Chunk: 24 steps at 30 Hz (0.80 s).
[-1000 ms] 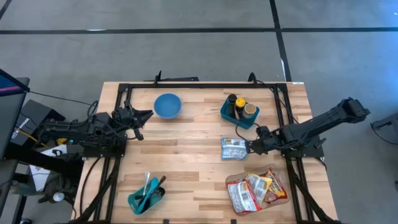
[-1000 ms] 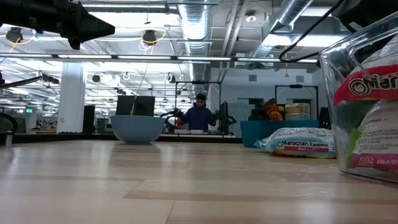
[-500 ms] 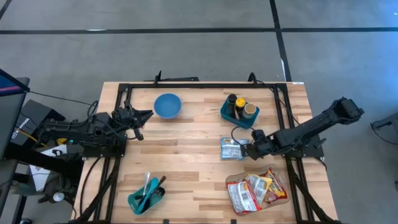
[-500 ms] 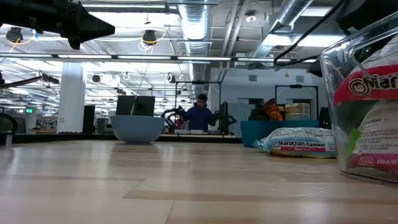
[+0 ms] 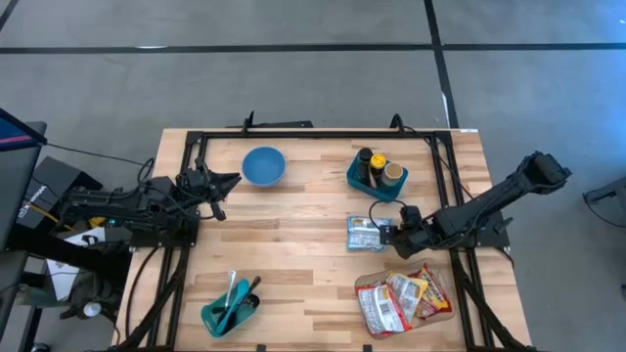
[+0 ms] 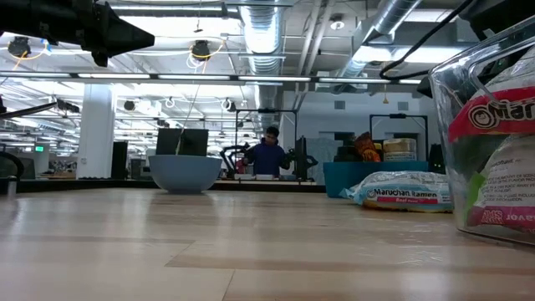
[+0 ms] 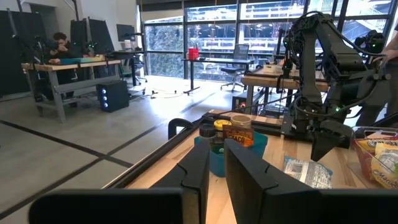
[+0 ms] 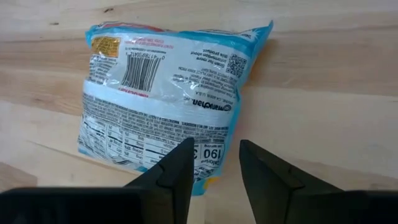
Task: Pick & Place Food Item
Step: Put the blue noodle pack into the transparent bin
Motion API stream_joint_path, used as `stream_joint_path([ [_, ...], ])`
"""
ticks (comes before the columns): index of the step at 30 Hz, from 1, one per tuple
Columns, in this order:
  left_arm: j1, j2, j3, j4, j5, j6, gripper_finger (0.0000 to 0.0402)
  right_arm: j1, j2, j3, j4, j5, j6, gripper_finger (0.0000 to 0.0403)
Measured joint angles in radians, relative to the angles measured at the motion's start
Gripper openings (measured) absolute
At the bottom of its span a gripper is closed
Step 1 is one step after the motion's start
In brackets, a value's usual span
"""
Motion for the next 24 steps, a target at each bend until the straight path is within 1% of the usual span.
stream_joint_path([
  [5, 0.000, 0.000, 0.000, 0.000, 0.000, 0.000, 0.0044, 0.000, 0.000, 0.000, 0.001, 0.000, 0.003, 0.0123],
  [12, 0.000, 0.000, 0.000, 0.000, 0.000, 0.000, 0.0044, 0.032, 0.023, 0.000, 0.003, 0.011, 0.060, 0.0123],
  [17, 0.000, 0.000, 0.000, 0.000, 0.000, 0.000, 0.0044, 0.061, 0.099, 0.000, 0.049, 0.016, 0.106, 0.0123],
  [24, 0.000, 0.000, 0.000, 0.000, 0.000, 0.000, 0.0044, 0.064, 0.190, 0.000, 0.140, 0.025, 0.101, 0.0123],
])
